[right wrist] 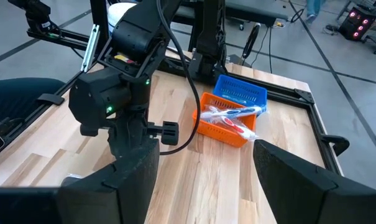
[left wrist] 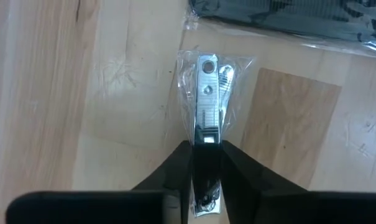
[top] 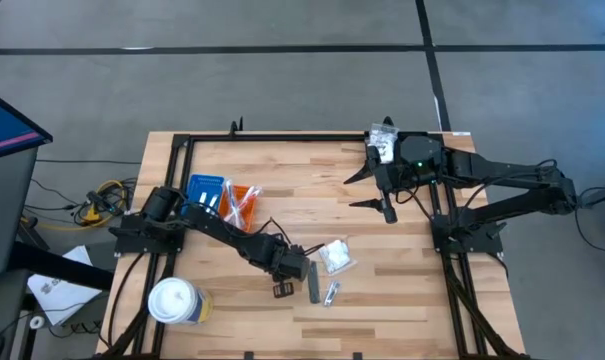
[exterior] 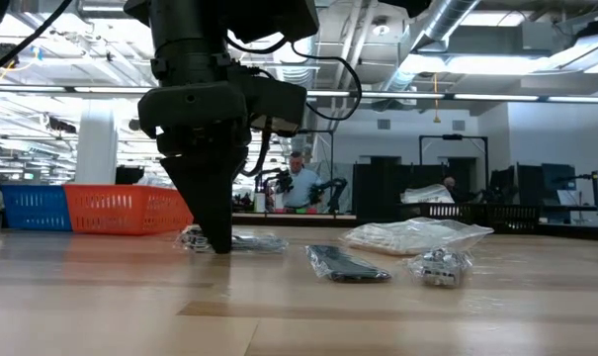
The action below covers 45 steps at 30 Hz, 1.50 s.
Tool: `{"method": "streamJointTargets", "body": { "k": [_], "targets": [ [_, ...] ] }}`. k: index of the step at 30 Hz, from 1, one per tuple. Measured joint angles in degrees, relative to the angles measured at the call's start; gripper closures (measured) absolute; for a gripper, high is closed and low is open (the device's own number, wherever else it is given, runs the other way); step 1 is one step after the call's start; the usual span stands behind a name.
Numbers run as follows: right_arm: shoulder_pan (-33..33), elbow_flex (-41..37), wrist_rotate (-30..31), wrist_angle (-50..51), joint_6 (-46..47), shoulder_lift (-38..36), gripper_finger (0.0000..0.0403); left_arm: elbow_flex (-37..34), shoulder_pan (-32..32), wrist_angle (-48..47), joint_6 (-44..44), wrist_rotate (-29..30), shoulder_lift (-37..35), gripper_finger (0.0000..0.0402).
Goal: Pick & Place Travel size toiletries
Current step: Put the silver nail cutter into the blue bin
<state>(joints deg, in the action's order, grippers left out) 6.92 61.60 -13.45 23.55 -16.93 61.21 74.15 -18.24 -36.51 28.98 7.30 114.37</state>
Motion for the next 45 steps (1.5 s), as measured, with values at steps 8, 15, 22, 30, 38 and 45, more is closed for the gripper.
{"method": "streamJointTargets", "body": {
  "k": [8,15,22,30,38,45],
  "targets": [
    [0.0,0.0,0.0,0.0,0.0,0.0,0.0148,0.0,0.0,-0.6,2.9,1.3,-1.5,0.0344],
    [0.0,0.0,0.0,0.0,0.0,0.0,0.0148,0.0,0.0,-1.7,4.5,5.1,-7.3,0.0346],
    [0.0,0.0,0.0,0.0,-0.1,0.0,0.0148,0.0,0.0,-9.5,10.0,11.4,-14.8,0.0346],
    [0.0,0.0,0.0,0.0,-0.1,0.0,0.0148,0.0,0.4,-22.3,19.0,16.3,-21.1,0.0346],
    [0.0,0.0,0.0,0.0,-0.2,0.0,0.0148,-6.0,3.0,-27.7,26.2,17.8,-26.9,0.0346],
    [0.0,0.0,0.0,0.0,-0.2,0.0,0.0148,-17.5,7.6,-28.3,32.8,17.7,-37.4,0.0346]
  ]
}}
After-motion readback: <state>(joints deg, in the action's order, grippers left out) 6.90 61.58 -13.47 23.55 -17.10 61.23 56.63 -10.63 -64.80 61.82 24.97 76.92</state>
